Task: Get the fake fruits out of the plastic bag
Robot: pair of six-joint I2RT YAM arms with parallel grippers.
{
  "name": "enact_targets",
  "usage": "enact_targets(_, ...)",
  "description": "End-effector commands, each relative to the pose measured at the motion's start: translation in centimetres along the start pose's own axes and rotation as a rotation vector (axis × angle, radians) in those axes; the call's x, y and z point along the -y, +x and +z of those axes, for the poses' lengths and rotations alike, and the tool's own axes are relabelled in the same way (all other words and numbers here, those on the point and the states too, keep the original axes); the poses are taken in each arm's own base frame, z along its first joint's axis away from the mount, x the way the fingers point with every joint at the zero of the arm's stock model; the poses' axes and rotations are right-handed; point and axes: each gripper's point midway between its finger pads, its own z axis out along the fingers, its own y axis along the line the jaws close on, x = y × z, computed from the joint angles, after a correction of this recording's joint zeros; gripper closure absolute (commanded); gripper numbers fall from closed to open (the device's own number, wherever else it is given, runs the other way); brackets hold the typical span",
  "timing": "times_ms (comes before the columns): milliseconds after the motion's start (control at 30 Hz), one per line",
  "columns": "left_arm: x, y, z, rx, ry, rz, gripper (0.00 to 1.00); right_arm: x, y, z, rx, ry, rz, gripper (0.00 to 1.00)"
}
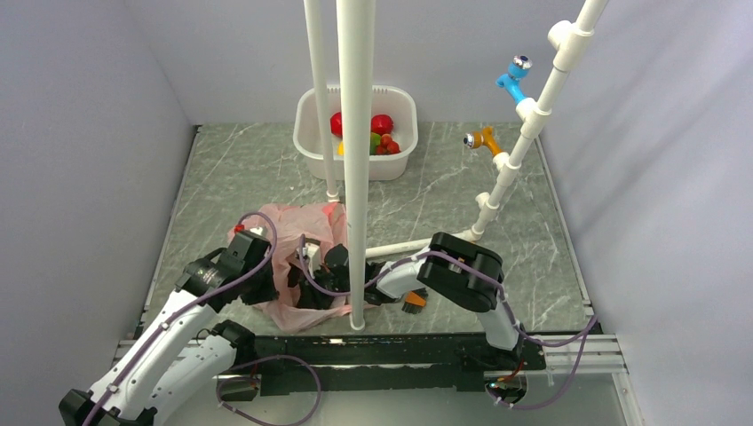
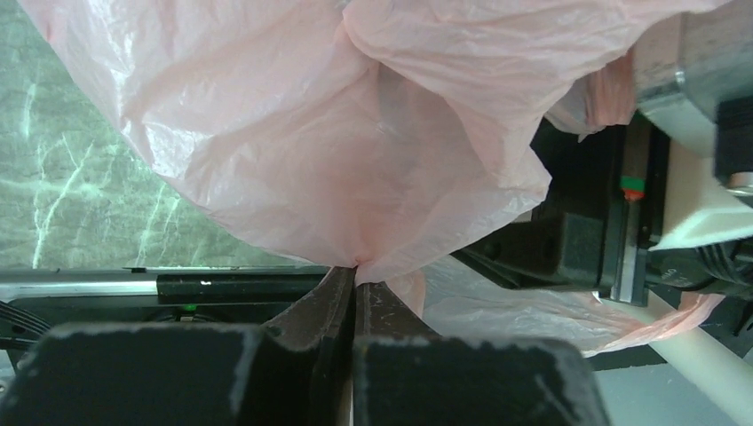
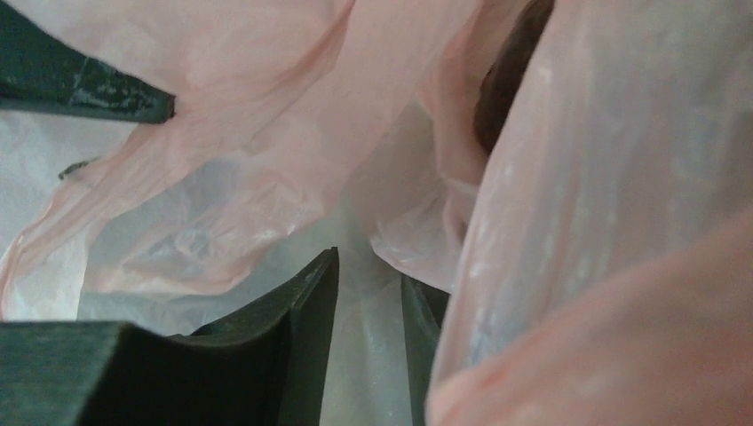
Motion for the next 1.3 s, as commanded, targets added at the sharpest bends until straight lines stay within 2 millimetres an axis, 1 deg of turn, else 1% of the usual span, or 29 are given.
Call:
enact_targets(0,0.5,0.0,0.6,0.005,-0.017,-0.063,0.9,1.9,-0.9,-2.0,0.004,0.146,0.0,0.54)
enact_targets(67,1.3,-0.1,1.1,0.036,0.029,-0.123,0.87,1.2,-3.1,-3.4,0.035,0.159,-0.02,0.46)
enact_targets(133,2.1,-0.7,1.1,0.103,0.106,-0.197,0.8,0.6,-5.0,-4.7,0.06,0.168,-0.04,0.39)
enact_targets(167,2.2,-1.1,0.9,0.143,0.132,-0.22,0.76,0.3,-5.7,-5.2,0.064,0.168,-0.049,0.36)
enact_targets(200,2.1,-1.5,0.7,0.187,0.148,-0.234,0.73,0.2,-6.4,-5.8,0.07,0.171,-0.054,0.33)
enact_targets(300,1.0,-2.2,-0.2,0.264,0.136,-0.263,0.71,-0.7,-8.2,-7.4,0.086,0.155,-0.076,0.25)
enact_targets(333,1.0,-2.4,-0.4,0.274,0.139,-0.261,0.71,-1.2,-8.8,-7.8,0.091,0.134,-0.084,0.23)
enact_targets(400,1.3,-2.3,0.0,0.265,0.15,-0.255,0.71,-2.8,-10.4,-8.8,0.116,0.086,-0.112,0.18)
enact_targets(467,2.0,-1.9,0.8,0.223,0.163,-0.236,0.71,-4.4,-11.4,-9.3,0.127,0.028,-0.139,0.17)
enact_targets(533,2.3,-1.1,2.0,0.164,0.152,-0.22,0.71,-5.9,-11.8,-9.6,0.128,-0.036,-0.16,0.16)
enact_targets(600,2.0,-0.2,3.2,0.108,0.117,-0.217,0.71,-7.2,-11.6,-9.5,0.122,-0.113,-0.172,0.17)
enact_targets(667,1.9,0.2,3.5,0.093,0.101,-0.22,0.71,-7.7,-10.7,-9.0,0.104,-0.165,-0.16,0.2)
enact_targets(733,1.4,0.1,3.3,0.111,0.083,-0.236,0.71,-8.0,-8.7,-7.9,0.061,-0.214,-0.136,0.29)
enact_targets(767,1.4,-0.2,2.9,0.136,0.093,-0.249,0.7,-7.9,-7.6,-7.2,0.039,-0.219,-0.126,0.31)
enact_targets(867,1.2,-0.7,1.7,0.188,0.118,-0.273,0.69,-6.3,-4.2,-5.1,-0.012,-0.188,-0.092,0.38)
enact_targets(933,1.0,-0.6,1.0,0.194,0.125,-0.276,0.67,-5.0,-2.7,-3.9,-0.025,-0.169,-0.057,0.42)
enact_targets(967,0.9,-0.5,0.7,0.192,0.125,-0.278,0.65,-4.1,-1.9,-3.2,-0.028,-0.148,-0.041,0.43)
enact_targets(1033,0.7,-0.2,0.1,0.182,0.12,-0.272,0.59,-2.8,-1.1,-2.1,-0.035,-0.109,-0.027,0.45)
enact_targets(1067,0.6,-0.1,-0.1,0.176,0.119,-0.261,0.53,-2.1,-0.7,-1.6,-0.043,-0.087,-0.019,0.47)
enact_targets(1133,0.6,-0.3,-1.0,0.18,0.121,-0.232,0.42,-1.4,-0.2,-0.9,-0.05,-0.075,-0.009,0.48)
enact_targets(1200,0.4,-1.0,-2.3,0.2,0.099,-0.209,0.32,-1.2,0.2,-0.6,-0.057,-0.068,-0.004,0.49)
enact_targets(1267,0.8,-2.5,-3.9,0.242,0.104,-0.153,0.23,-1.2,0.3,-0.5,-0.062,-0.069,-0.006,0.49)
